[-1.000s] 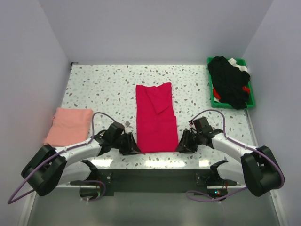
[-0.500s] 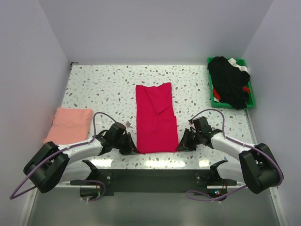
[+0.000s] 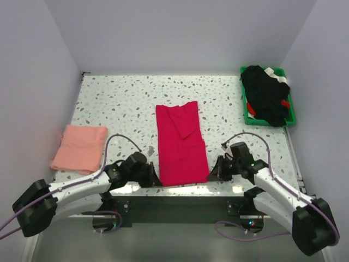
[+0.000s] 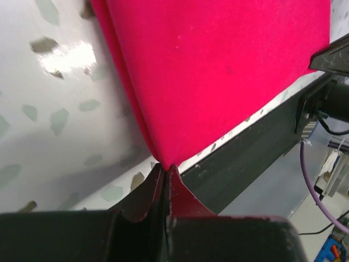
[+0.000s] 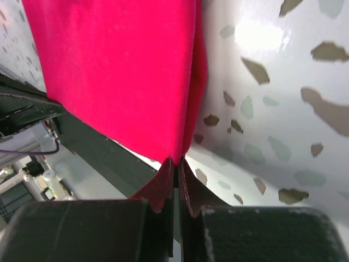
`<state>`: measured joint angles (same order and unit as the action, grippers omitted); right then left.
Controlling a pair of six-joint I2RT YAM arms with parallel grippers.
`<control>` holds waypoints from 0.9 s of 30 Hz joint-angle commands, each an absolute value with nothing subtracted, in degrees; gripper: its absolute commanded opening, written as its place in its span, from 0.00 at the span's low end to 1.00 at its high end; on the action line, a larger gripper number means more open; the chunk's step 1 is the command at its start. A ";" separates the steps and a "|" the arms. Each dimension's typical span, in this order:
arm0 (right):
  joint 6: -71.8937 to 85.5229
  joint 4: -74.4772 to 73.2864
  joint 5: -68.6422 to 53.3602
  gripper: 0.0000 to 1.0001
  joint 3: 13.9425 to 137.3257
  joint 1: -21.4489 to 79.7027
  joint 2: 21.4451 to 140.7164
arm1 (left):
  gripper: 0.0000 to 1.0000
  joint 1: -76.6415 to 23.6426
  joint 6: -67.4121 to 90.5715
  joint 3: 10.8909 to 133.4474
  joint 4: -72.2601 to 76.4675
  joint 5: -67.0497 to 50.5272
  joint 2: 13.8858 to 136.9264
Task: Fold and stack the t-shirts
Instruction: Fold the tshirt
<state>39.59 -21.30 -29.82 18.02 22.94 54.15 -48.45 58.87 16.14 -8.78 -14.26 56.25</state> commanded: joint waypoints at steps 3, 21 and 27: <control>37.09 -32.50 -32.17 0.00 17.14 23.03 41.61 | 0.00 -55.01 63.63 15.20 -11.86 -8.71 49.93; 37.26 -29.45 -21.63 0.00 41.64 23.03 57.38 | 0.00 -41.77 52.74 39.98 -18.90 -2.98 60.90; 37.27 -25.32 -17.67 0.00 53.84 22.68 73.08 | 0.00 -32.63 47.47 49.91 -18.37 -7.63 70.82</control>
